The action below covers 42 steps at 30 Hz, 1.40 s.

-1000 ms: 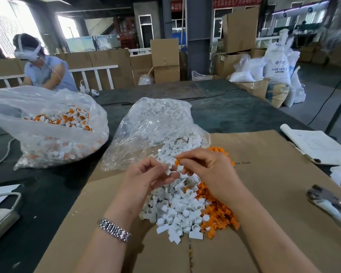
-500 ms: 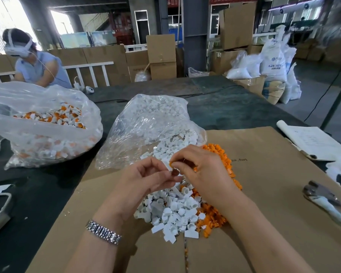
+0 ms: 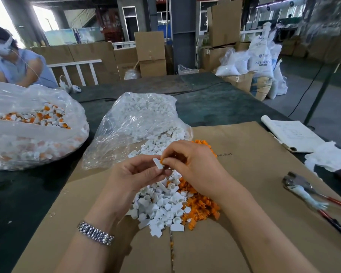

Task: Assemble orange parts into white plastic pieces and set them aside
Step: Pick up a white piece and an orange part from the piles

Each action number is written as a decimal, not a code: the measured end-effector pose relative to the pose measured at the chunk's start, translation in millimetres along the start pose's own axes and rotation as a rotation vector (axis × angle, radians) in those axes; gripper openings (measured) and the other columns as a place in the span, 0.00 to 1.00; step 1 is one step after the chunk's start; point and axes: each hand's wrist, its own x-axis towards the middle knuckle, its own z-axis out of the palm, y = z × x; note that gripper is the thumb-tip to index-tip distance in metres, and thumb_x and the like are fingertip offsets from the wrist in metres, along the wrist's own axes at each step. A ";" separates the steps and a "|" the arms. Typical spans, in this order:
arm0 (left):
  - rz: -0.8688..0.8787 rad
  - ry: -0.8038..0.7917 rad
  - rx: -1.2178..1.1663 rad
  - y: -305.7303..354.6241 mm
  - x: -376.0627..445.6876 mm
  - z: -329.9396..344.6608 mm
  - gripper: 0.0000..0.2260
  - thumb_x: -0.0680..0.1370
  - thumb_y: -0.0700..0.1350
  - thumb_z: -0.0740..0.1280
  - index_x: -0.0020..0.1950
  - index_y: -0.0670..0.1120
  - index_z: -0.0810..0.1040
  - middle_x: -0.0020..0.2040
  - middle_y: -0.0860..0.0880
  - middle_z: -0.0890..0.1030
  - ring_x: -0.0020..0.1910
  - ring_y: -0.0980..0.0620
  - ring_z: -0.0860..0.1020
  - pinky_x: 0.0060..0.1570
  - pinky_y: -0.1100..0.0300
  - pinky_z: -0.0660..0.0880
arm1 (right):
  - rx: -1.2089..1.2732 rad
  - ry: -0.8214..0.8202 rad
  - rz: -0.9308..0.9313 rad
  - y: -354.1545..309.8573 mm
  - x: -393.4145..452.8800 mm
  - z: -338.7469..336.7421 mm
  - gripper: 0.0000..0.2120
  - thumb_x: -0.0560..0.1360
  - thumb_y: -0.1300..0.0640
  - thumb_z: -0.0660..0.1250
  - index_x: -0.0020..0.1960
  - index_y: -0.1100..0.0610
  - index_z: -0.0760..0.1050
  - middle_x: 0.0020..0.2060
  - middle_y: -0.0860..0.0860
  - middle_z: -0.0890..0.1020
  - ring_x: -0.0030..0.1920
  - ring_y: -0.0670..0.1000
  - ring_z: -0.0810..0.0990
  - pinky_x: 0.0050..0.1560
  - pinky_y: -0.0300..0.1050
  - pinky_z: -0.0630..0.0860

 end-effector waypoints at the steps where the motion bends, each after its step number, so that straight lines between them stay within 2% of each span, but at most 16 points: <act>1: -0.008 -0.008 -0.019 0.3 -0.2 0.8 0.11 0.73 0.37 0.74 0.55 0.42 0.86 0.52 0.36 0.86 0.53 0.39 0.86 0.51 0.59 0.82 | -0.020 0.011 -0.017 -1.2 -1.9 -1.1 0.02 0.78 0.58 0.70 0.49 0.54 0.82 0.42 0.46 0.81 0.44 0.45 0.77 0.46 0.41 0.75; 8: -0.042 -0.041 -0.056 1.1 -3.4 7.2 0.12 0.73 0.41 0.74 0.56 0.42 0.86 0.54 0.35 0.86 0.54 0.39 0.86 0.50 0.61 0.82 | -0.049 0.074 -0.057 -3.3 -15.2 -3.6 0.03 0.78 0.59 0.71 0.50 0.55 0.83 0.44 0.47 0.80 0.44 0.46 0.78 0.47 0.45 0.76; 11: -0.073 -0.048 -0.081 -2.1 -5.0 10.2 0.11 0.73 0.40 0.72 0.55 0.43 0.87 0.54 0.35 0.85 0.54 0.40 0.86 0.49 0.61 0.82 | -0.003 0.044 0.018 -5.0 -18.7 -4.5 0.08 0.77 0.54 0.71 0.56 0.52 0.82 0.45 0.45 0.81 0.45 0.45 0.79 0.48 0.44 0.77; 13: -0.090 -0.035 -0.110 -3.9 -4.4 12.2 0.11 0.74 0.39 0.71 0.54 0.43 0.87 0.54 0.35 0.85 0.54 0.40 0.86 0.49 0.61 0.82 | 0.027 0.022 0.148 -4.2 -21.7 -12.3 0.16 0.76 0.47 0.72 0.62 0.48 0.78 0.47 0.42 0.80 0.45 0.42 0.79 0.48 0.40 0.78; 14: -0.099 -0.023 -0.133 -4.3 -3.6 12.5 0.11 0.74 0.38 0.71 0.54 0.43 0.87 0.54 0.35 0.85 0.54 0.40 0.86 0.48 0.62 0.82 | -0.049 0.014 0.226 -1.3 -24.1 -20.5 0.20 0.76 0.43 0.71 0.65 0.46 0.76 0.50 0.41 0.80 0.47 0.41 0.79 0.49 0.39 0.78; 15: -0.106 -0.011 -0.159 -3.8 -3.5 11.7 0.11 0.74 0.37 0.70 0.54 0.42 0.87 0.54 0.34 0.85 0.54 0.40 0.86 0.47 0.62 0.82 | -0.201 -0.005 0.323 6.0 -28.3 -31.6 0.24 0.75 0.41 0.70 0.68 0.47 0.73 0.55 0.42 0.79 0.51 0.41 0.79 0.52 0.40 0.78; 17: -0.115 0.004 -0.214 -3.8 -2.8 9.6 0.11 0.74 0.36 0.70 0.54 0.40 0.87 0.55 0.34 0.85 0.54 0.39 0.86 0.46 0.62 0.83 | -0.603 -0.087 0.590 22.4 -40.5 -60.5 0.28 0.75 0.39 0.69 0.70 0.51 0.69 0.63 0.50 0.75 0.61 0.51 0.77 0.58 0.49 0.76; 19: -0.116 0.015 -0.269 -4.2 -3.2 6.5 0.11 0.74 0.36 0.70 0.54 0.39 0.87 0.55 0.34 0.85 0.53 0.39 0.86 0.46 0.62 0.83 | -0.846 -0.200 0.884 40.9 -56.4 -90.9 0.26 0.74 0.44 0.71 0.67 0.55 0.70 0.62 0.56 0.74 0.63 0.58 0.73 0.59 0.53 0.73; 21: -0.107 0.016 -0.301 -4.8 -3.4 5.0 0.11 0.74 0.36 0.69 0.54 0.39 0.87 0.55 0.34 0.85 0.53 0.40 0.86 0.46 0.61 0.83 | -0.826 -0.259 1.120 57.4 -73.7 -113.6 0.19 0.75 0.51 0.68 0.64 0.55 0.70 0.61 0.57 0.74 0.62 0.60 0.72 0.62 0.53 0.70; 23: -0.096 0.014 -0.299 -5.7 -3.5 4.8 0.11 0.74 0.36 0.69 0.55 0.38 0.86 0.55 0.34 0.84 0.52 0.39 0.86 0.46 0.60 0.83 | -0.761 -0.267 1.192 72.7 -87.5 -126.4 0.10 0.76 0.56 0.63 0.56 0.55 0.69 0.57 0.58 0.74 0.57 0.59 0.74 0.64 0.57 0.72; 25: -0.088 0.004 -0.288 -6.3 -3.3 4.9 0.11 0.75 0.36 0.70 0.55 0.38 0.86 0.55 0.34 0.84 0.52 0.39 0.86 0.46 0.60 0.83 | -0.755 -0.214 1.156 81.9 -95.5 -133.0 0.02 0.78 0.59 0.60 0.49 0.55 0.68 0.52 0.58 0.75 0.51 0.58 0.76 0.60 0.57 0.75; 27: -0.081 -0.010 -0.283 -6.3 -3.7 4.3 0.11 0.73 0.38 0.72 0.55 0.39 0.86 0.55 0.34 0.84 0.52 0.40 0.86 0.47 0.60 0.83 | -0.794 -0.161 1.104 82.4 -99.4 -133.7 0.01 0.77 0.58 0.60 0.48 0.55 0.68 0.48 0.56 0.75 0.46 0.56 0.76 0.53 0.54 0.78; 30: -0.071 -0.029 -0.280 -6.0 -3.6 2.3 0.14 0.71 0.42 0.76 0.56 0.40 0.86 0.56 0.35 0.84 0.52 0.40 0.86 0.48 0.60 0.83 | -0.773 -0.090 1.030 74.4 -95.9 -122.7 0.09 0.74 0.55 0.66 0.52 0.52 0.69 0.44 0.53 0.76 0.43 0.54 0.75 0.43 0.48 0.76; 34: -0.059 -0.051 -0.276 -7.3 -1.8 -0.9 0.12 0.75 0.41 0.75 0.58 0.40 0.85 0.56 0.35 0.84 0.54 0.40 0.85 0.49 0.59 0.82 | -0.654 -0.074 0.753 55.1 -61.1 -92.0 0.18 0.71 0.51 0.74 0.56 0.48 0.70 0.45 0.49 0.78 0.44 0.52 0.77 0.42 0.48 0.76; 37: -0.051 -0.071 -0.261 -7.7 -2.6 -3.2 0.14 0.74 0.42 0.75 0.59 0.41 0.85 0.57 0.35 0.84 0.55 0.39 0.85 0.51 0.59 0.82 | -0.549 -0.110 0.581 38.8 -27.8 -58.6 0.18 0.72 0.53 0.75 0.57 0.49 0.72 0.43 0.46 0.77 0.41 0.46 0.77 0.36 0.42 0.73; 42: -0.039 -0.058 -0.273 -8.3 -2.1 -7.4 0.15 0.73 0.43 0.78 0.58 0.42 0.85 0.58 0.35 0.84 0.55 0.40 0.85 0.51 0.59 0.82 | -0.581 -0.156 0.533 37.6 -6.5 -25.3 0.16 0.76 0.56 0.70 0.62 0.52 0.71 0.51 0.51 0.80 0.49 0.51 0.79 0.48 0.48 0.79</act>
